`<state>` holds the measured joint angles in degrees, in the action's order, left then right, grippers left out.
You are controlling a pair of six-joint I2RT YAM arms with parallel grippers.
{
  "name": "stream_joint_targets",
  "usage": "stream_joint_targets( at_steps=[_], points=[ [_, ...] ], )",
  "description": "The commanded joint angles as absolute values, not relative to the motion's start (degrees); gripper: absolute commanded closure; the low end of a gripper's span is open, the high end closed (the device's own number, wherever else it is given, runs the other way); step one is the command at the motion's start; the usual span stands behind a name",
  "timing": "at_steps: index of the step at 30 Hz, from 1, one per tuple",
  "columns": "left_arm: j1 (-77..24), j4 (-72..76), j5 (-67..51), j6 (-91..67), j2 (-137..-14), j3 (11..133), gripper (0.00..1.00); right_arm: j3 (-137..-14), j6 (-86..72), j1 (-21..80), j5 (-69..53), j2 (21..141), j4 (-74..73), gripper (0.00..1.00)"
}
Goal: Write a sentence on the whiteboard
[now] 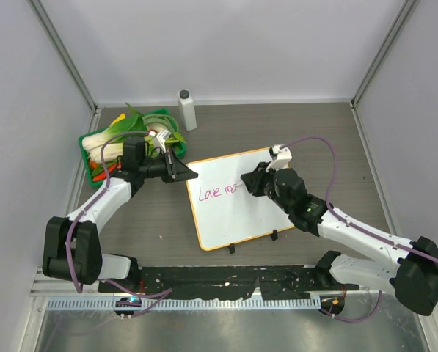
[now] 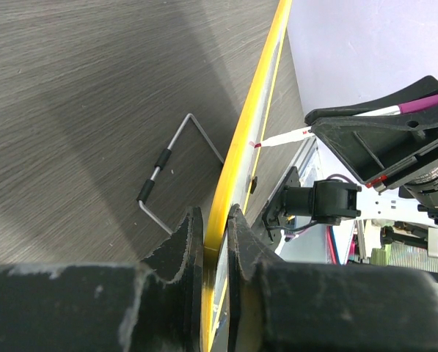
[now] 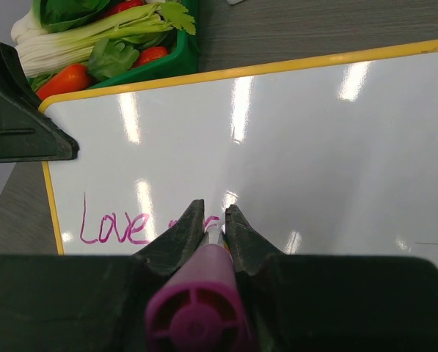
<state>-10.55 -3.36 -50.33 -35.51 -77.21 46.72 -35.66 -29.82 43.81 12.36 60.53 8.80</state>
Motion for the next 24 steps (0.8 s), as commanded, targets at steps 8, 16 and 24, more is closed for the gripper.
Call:
stream_joint_targets(
  at_steps=[8,16,24],
  points=[
    [-11.1,-8.7,-41.1,-30.5,-78.2,47.0,1.00,-36.9,-27.6,43.9,14.1,61.1,6.5,0.99],
    [-11.2,-8.8,-41.2,-30.7,-78.2,47.0,1.00,-35.8,-28.1,43.7,11.7,61.3,5.4,0.99],
    [-11.6,-8.7,-41.2,-30.6,-78.0,46.8,1.00,-35.0,-28.2,43.6,10.9,60.9,4.4,0.99]
  ],
)
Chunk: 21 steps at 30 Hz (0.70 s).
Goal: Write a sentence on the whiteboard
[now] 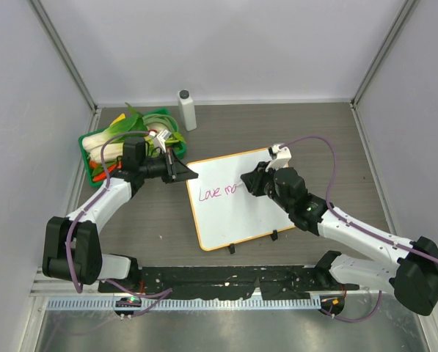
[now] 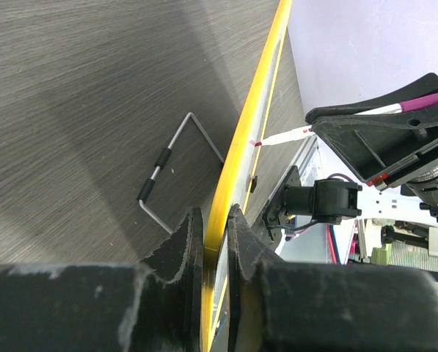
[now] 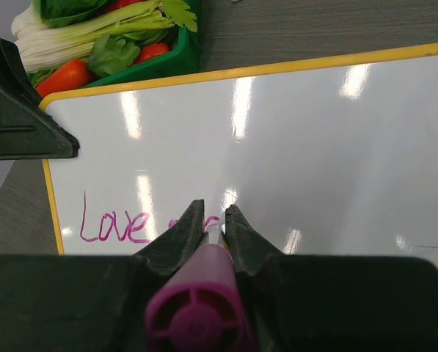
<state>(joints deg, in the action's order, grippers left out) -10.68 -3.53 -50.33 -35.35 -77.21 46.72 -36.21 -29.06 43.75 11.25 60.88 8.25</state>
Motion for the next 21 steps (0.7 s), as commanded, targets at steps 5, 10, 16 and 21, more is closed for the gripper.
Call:
stream_joint_targets(
  at_steps=[5,10,16,21],
  points=[
    [-11.7,-8.6,-41.1,-30.5,-78.2,46.9,1.00,-34.5,-28.3,43.8,10.0,60.6,3.9,0.99],
    [-11.9,-8.6,-41.0,-30.5,-78.2,46.8,1.00,-34.0,-28.4,43.8,10.3,60.0,3.1,0.99],
    [-11.9,-8.5,-40.9,-30.5,-78.2,46.7,1.00,-34.0,-27.9,43.8,11.2,58.7,2.2,0.98],
    [-11.8,-8.5,-40.9,-30.5,-78.2,46.8,1.00,-34.9,-27.6,43.9,11.3,58.2,2.2,0.99]
  ],
)
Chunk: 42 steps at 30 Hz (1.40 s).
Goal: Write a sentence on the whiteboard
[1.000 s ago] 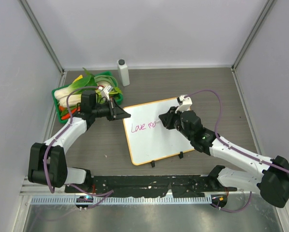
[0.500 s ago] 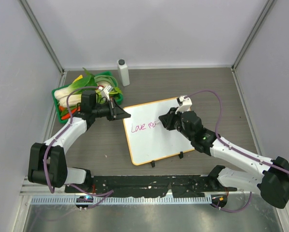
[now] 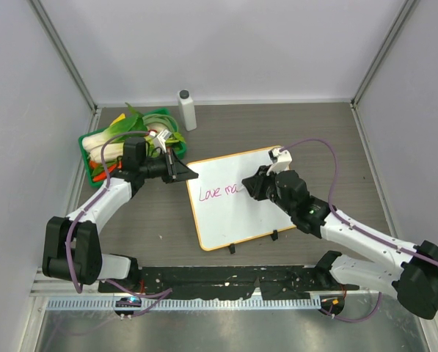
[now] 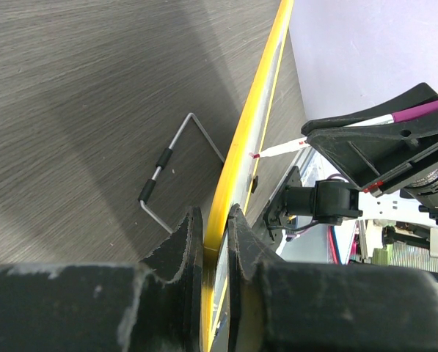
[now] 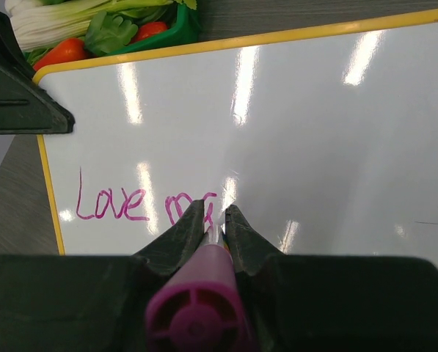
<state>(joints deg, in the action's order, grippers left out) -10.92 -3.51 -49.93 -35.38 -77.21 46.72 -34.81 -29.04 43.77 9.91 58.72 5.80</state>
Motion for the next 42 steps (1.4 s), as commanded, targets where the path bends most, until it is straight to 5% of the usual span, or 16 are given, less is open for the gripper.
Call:
stream_joint_targets(
  at_steps=[1,23,42],
  points=[
    [-11.8,-8.5,-40.7,-30.4,-78.2,46.8,1.00,-35.2,-27.5,43.8,11.3,58.2,2.3,0.99],
    [-12.0,-8.4,-40.8,-30.3,-78.0,46.7,1.00,-47.1,-25.0,43.6,18.3,62.3,1.9,0.98],
    [-11.9,-8.5,-41.0,-30.4,-78.3,46.9,1.00,-44.8,-24.8,43.6,15.8,64.7,1.1,0.99]
  ],
)
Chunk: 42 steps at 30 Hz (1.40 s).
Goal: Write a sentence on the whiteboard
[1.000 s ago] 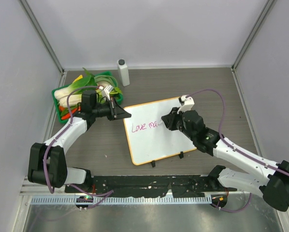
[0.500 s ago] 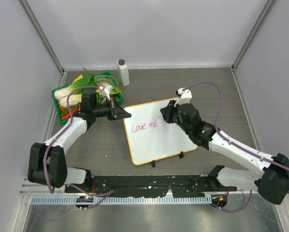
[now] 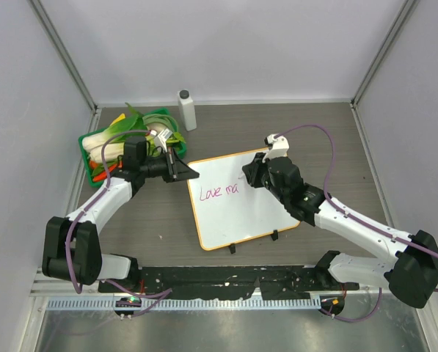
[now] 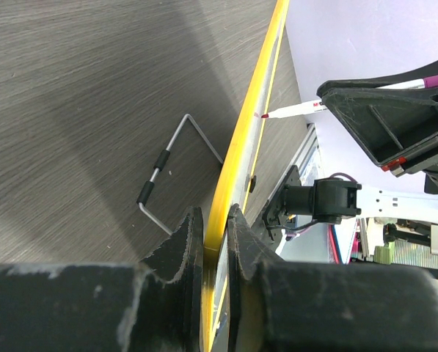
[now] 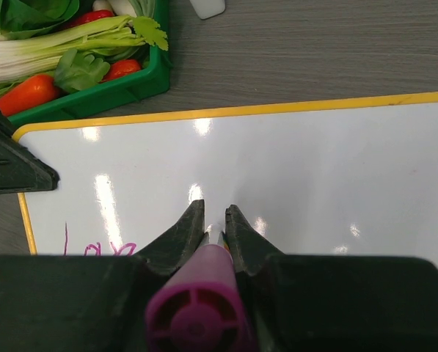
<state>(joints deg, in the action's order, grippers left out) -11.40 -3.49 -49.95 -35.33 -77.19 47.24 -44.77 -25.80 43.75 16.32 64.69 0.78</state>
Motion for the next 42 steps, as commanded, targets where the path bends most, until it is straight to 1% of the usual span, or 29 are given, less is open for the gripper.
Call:
stream_joint_targets(
  at_steps=[1,26,42],
  points=[
    [-11.9,-8.5,-41.0,-30.3,-78.2,46.9,1.00,-44.6,-24.7,43.6,15.5,64.6,1.1,0.99],
    [-12.4,-8.3,-41.0,-30.4,-78.4,46.7,1.00,-38.8,-29.0,43.6,9.7,60.6,-2.3,0.99],
    [-12.7,-8.4,-40.9,-30.3,-78.2,46.6,1.00,-41.1,-28.6,43.7,13.8,61.5,1.6,0.99]
  ],
)
